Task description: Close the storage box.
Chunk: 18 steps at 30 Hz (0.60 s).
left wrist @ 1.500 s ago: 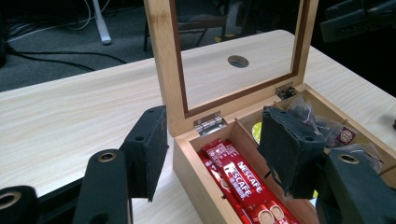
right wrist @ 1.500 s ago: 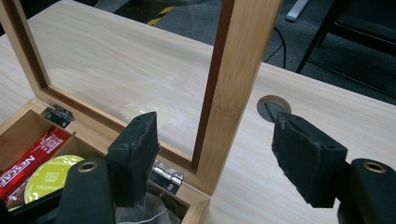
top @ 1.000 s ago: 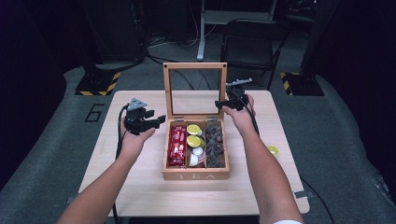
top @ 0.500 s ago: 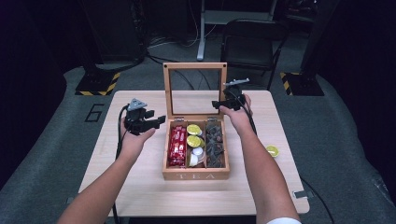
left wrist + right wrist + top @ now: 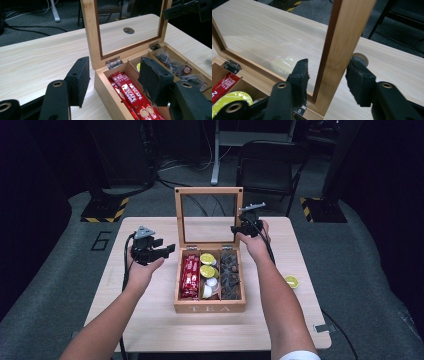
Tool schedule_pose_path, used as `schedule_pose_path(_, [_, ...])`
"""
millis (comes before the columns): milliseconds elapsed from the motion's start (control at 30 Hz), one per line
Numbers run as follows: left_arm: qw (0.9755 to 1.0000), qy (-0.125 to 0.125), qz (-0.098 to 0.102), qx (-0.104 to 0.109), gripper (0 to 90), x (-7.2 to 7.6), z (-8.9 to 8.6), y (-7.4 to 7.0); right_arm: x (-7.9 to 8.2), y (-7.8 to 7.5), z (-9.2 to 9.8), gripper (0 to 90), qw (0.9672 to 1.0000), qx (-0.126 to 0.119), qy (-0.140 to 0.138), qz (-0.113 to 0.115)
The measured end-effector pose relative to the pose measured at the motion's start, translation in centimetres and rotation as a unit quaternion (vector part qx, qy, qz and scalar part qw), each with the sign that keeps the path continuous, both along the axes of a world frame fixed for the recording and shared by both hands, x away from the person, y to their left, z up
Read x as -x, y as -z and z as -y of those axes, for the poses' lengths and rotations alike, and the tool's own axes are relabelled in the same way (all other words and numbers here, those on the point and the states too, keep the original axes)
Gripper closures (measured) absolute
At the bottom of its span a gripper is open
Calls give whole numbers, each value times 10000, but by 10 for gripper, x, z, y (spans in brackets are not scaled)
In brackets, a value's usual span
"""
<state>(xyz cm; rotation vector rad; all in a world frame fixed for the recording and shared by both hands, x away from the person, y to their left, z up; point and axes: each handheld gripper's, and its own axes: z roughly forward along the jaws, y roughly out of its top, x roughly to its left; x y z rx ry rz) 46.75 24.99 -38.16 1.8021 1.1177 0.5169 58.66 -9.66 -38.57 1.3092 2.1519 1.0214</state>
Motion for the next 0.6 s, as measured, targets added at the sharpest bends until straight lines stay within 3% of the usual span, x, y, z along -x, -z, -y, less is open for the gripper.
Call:
schedule_pose_path(133, [10000,-10,16,4,421,0,1,0,0,0,0,553,10000,-15,38,-20])
schedule_pose_path(267, [10000,19,13,-16,421,0,2,0,0,-1,0,627,9999,85,149,18])
schedule_pose_path(600, [10000,-15,-11,14,421,0,-1,2,-3,-1,-5,587,9996,70,265,-58])
